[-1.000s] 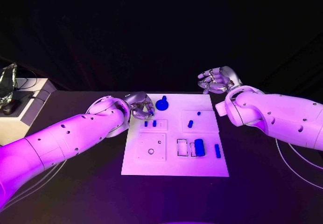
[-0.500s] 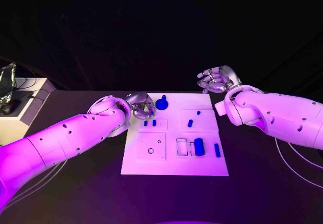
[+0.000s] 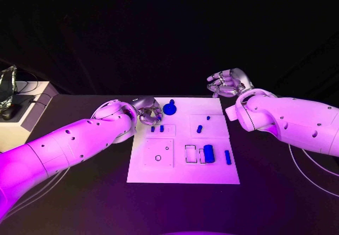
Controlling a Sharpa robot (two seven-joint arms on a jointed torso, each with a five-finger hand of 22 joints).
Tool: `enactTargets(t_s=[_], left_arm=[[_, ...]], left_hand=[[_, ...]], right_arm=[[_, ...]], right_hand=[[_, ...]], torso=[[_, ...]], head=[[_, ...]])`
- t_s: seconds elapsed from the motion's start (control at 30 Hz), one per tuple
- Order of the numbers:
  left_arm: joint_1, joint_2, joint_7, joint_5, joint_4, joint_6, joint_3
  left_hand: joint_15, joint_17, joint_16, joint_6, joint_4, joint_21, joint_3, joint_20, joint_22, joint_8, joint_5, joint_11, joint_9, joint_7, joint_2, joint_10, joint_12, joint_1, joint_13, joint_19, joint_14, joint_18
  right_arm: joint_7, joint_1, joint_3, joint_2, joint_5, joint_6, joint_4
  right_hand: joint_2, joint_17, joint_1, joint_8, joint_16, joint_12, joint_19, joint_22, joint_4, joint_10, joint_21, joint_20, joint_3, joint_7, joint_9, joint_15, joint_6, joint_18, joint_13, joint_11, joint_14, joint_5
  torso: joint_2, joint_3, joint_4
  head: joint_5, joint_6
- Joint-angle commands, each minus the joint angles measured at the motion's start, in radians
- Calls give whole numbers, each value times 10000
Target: Assemble the parts on the task board
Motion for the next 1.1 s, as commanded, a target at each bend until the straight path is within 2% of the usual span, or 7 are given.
enactTargets(t_s=[0.03,0.13,0.27,0.7,0.83,0.93,1.1], left_arm=[[-19,-21,-70,-100,40,146,-16],[-20,-38,-14,-47,67,6,-16],[-20,-50,89,18,97,-208,-15],[-27,-64,180,57,78,-561,-13],[-32,-126,171,70,98,-538,-10],[-49,-225,135,327,182,-439,6],[-247,-519,10,1598,440,263,380]], left_hand=[[25,-46,-25,-141,14,-43,-60,-10,-17,-100,-45,30,-5,27,1,-132,-76,-97,-11,-62,-65,-1],[96,-221,-24,-294,32,-85,-104,50,-52,-237,-42,112,-21,19,-61,-455,-219,-141,-19,-75,-173,1],[282,-522,25,-815,47,-192,-201,215,-161,-638,-42,321,-136,-203,-135,-1102,-288,-153,8,-145,-327,21],[391,-1244,-65,-1243,13,-510,-332,328,-531,-988,-40,446,-268,-286,-128,-1759,-119,-46,45,-522,-767,116],[399,-1339,-83,-1254,13,-551,-346,336,-579,-1001,-41,455,-273,-284,-122,-1814,-101,-39,47,-573,-825,128],[410,-1451,-107,-1252,13,-603,-373,347,-638,-1010,-43,466,-276,-283,-126,-1884,-76,-36,51,-638,-898,142],[522,-1864,-50,-1256,213,-985,-1027,459,-1009,-1081,4,559,-299,-346,-232,-2512,204,-263,91,-1005,-1197,211]], right_arm=[[93,-5,3,3,-102,129,7],[93,-8,3,3,-102,122,3],[95,-14,3,2,-102,67,8],[50,-27,3,-2,-124,70,10],[-81,-32,3,-21,-408,326,18],[-238,-36,2,-45,-816,760,17],[-399,-42,2,-127,-2034,1619,15]], right_hand=[[-23,14,-115,-58,-46,-73,-50,-13,25,44,-61,8,-31,15,-17,22,49,24,-22,-9,58,-19],[-32,20,-119,-69,-57,-90,-54,-18,22,37,-68,10,-33,19,-20,24,42,24,-36,-5,54,-21],[-52,37,-121,-120,-87,-143,-56,-30,13,9,-84,16,-35,40,-33,34,-9,24,-80,14,49,-21],[-84,96,-136,-255,-176,-309,-61,-69,4,-108,-135,47,-42,108,-63,79,-138,19,-217,83,41,-12],[-69,112,-115,-261,-178,-336,-45,-69,-8,-123,-131,46,-33,110,-61,77,-129,24,-244,87,63,-19],[-59,255,-77,-312,-53,-462,174,-21,-56,-180,-12,18,-61,119,-58,50,-112,43,-382,99,343,-98],[-8,722,72,-380,483,-692,603,187,-197,-262,345,-66,-81,106,-47,0,69,42,-703,101,879,-680]], torso=[[1,-1,0],[6,-3,-2],[4,-2,-4],[-3,14,7],[-2,23,-19],[4,10,-26],[-1,-3,-5]], head=[[5,-5],[3,5],[6,2],[10,25],[19,37],[18,70],[-67,88]])
